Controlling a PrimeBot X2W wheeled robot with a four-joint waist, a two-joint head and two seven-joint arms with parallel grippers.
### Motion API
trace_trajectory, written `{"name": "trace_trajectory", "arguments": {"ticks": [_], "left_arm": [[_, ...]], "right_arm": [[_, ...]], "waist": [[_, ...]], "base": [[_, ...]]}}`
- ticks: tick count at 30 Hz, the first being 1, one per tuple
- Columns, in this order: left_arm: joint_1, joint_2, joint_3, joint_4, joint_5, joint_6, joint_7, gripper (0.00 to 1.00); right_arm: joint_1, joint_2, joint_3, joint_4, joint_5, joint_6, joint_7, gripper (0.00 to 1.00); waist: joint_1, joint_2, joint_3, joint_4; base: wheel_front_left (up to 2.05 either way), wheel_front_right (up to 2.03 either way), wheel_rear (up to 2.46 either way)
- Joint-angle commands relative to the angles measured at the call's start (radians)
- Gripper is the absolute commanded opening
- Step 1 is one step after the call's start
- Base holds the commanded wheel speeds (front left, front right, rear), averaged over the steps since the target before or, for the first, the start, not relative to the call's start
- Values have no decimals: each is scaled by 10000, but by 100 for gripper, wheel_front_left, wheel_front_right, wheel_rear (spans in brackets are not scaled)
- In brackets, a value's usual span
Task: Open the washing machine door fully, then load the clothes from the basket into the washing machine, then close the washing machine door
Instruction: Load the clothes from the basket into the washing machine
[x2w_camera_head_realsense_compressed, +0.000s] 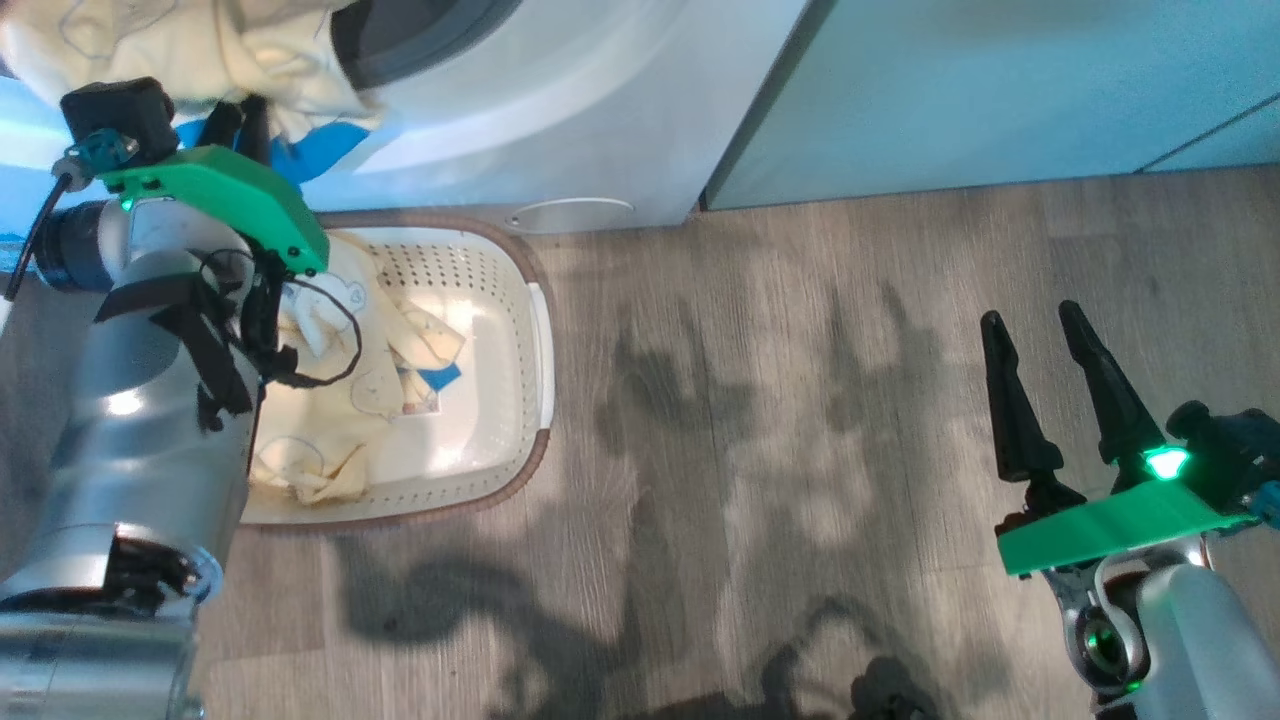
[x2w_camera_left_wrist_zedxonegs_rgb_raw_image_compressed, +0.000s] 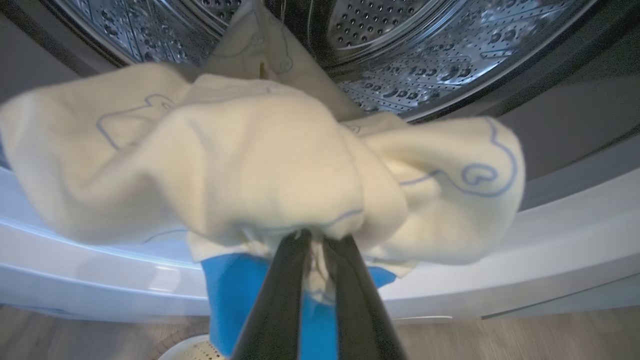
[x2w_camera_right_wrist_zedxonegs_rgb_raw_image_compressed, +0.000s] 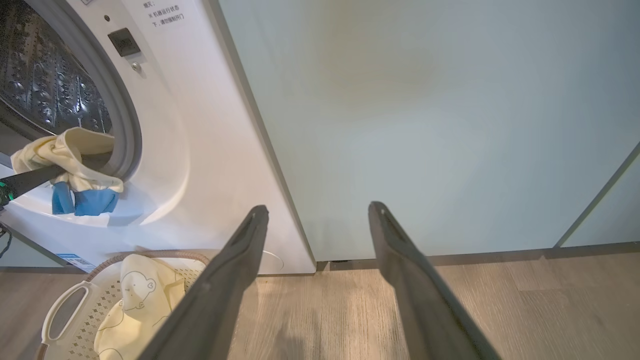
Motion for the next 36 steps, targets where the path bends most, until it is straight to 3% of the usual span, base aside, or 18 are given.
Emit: {"name": "trace_trajectory", "arguments": {"ticks": [1,8,17,28,36], "left_arm": [[-54,327,157,-386,-58,-13,-99,0],[-278,477,-277,-1270,-22,-63,209,0],[-1923,1021,-481,-1997,-91,-37,1594,0],[-4608,1445,-453,-469,28,628,1924,0],[-6349,1655,-881,609,463,821,1599,0]], "right_arm": [[139,-30,87,-259,-96,46,-95,100],[195,-30,103,-284,-123,46,-95,100],[-73,-30,272,-415,76,46,-95,100],[-572,-30,523,-530,292,46,-95,100],[-845,-30,520,-632,324,46,-95,100]], "waist": [[1,-1,-121,76],[1,-1,-233,132],[1,-1,376,-68],[1,-1,1630,-589],[1,-1,2420,-852]], "base": [[0,0,0],[0,0,0],[0,0,0],[0,0,0],[0,0,0]]}}
